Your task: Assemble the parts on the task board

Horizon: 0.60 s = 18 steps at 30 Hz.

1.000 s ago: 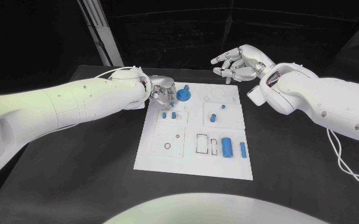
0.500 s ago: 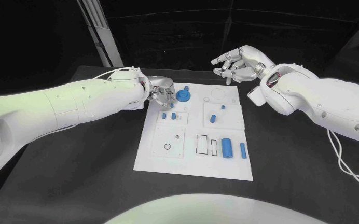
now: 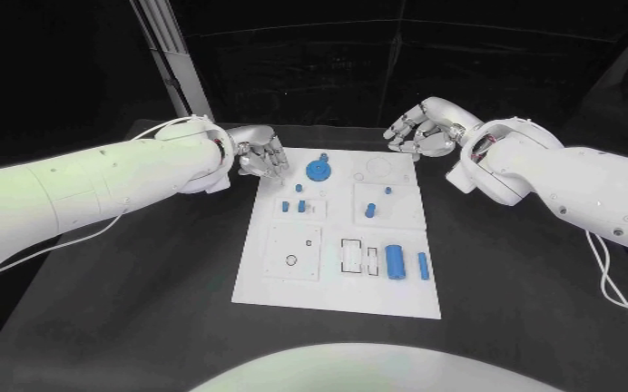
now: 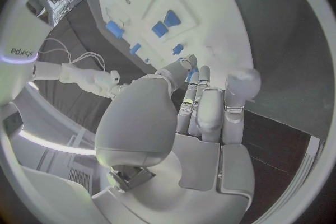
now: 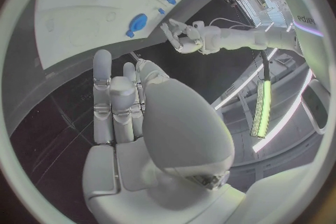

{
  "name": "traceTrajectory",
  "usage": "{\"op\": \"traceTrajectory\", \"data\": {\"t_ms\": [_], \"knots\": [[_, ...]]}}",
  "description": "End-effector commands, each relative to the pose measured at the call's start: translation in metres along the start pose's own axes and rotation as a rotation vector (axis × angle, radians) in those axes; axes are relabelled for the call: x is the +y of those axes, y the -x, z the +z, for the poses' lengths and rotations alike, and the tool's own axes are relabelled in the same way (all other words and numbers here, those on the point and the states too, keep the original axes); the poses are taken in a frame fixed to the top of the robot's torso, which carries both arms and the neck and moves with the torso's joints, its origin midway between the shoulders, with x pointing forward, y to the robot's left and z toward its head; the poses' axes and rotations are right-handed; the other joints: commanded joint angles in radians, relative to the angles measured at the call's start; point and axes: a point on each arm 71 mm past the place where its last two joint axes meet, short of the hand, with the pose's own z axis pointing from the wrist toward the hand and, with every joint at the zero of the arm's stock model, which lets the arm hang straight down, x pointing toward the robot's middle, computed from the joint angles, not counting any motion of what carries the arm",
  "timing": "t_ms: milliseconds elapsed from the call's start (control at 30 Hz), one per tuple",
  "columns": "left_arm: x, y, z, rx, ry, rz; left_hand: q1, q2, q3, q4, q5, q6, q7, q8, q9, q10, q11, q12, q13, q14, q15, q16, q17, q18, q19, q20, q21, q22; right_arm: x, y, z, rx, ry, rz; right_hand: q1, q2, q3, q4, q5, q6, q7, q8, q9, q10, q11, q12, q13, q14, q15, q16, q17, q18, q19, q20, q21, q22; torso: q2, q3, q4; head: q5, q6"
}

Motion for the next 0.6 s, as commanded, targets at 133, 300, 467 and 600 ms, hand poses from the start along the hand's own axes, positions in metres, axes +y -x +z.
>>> {"op": "traceTrajectory", "data": {"t_ms": [133,300,467,600], "knots": [[-0.005,0.019,-0.013,-0.213,-0.193,-0.636,-0.011,0.008,-0.004,0.006,-0.003,0.024,0.000,0.012,0.002,-0.004,0.003,0.016,0.005,-0.086,0.003,-0.090,-0.166,0.039,-0.105,0.010,-0.182,-0.159,-0.002,-0.019,-0.005,0.089,-0.014,-0.364,-0.006,-0.014,0.040,-0.020,-0.041,0.019,-0.001,-0.003,-0.009,0.035,0.003,-0.102,-0.082,0.024,0.001,0.046,0.037,0.006,-0.005,-0.001,0.031,0.023,0.002,-0.0028,0.0005,-0.042,0.008],[-0.011,0.017,-0.018,-0.268,-0.262,-0.941,-0.019,0.024,-0.018,0.016,-0.004,0.037,-0.002,0.021,0.003,0.004,-0.001,0.038,0.011,-0.144,0.003,-0.151,-0.273,0.043,-0.137,0.010,-0.220,-0.182,-0.002,-0.029,-0.008,0.096,-0.012,-0.470,-0.029,-0.021,0.055,-0.018,-0.090,0.002,0.006,-0.020,-0.014,0.020,0.016,-0.168,-0.129,0.026,0.010,0.066,0.052,0.004,-0.009,0.007,0.042,0.031,0.001,-0.0038,0.0018,-0.073,0.013],[-0.016,0.012,-0.022,-0.281,-0.295,-1.054,-0.021,0.030,-0.024,0.018,-0.004,0.041,-0.004,0.026,0.003,0.006,-0.003,0.048,0.013,-0.157,0.002,-0.162,-0.295,0.043,-0.142,0.010,-0.230,-0.188,-0.001,-0.036,-0.009,0.105,-0.011,-0.515,-0.037,-0.029,0.065,-0.018,-0.105,-0.010,0.010,-0.032,-0.015,0.011,0.022,-0.203,-0.158,0.031,0.014,0.090,0.072,0.006,-0.008,0.011,0.048,0.034,0.000,-0.0035,0.0011,-0.084,0.016],[-0.019,0.010,-0.024,-0.283,-0.309,-1.097,-0.020,0.032,-0.026,0.018,-0.004,0.042,-0.005,0.027,0.004,0.006,-0.004,0.051,0.014,-0.162,0.001,-0.167,-0.305,0.043,-0.144,0.009,-0.233,-0.190,0.002,-0.043,-0.009,0.125,-0.005,-0.538,-0.039,-0.035,0.072,-0.022,-0.112,-0.016,0.010,-0.038,-0.015,0.009,0.024,-0.224,-0.178,0.033,0.016,0.105,0.084,0.006,-0.009,0.011,0.052,0.037,0.001,-0.0015,-0.0004,-0.084,0.018]]}}
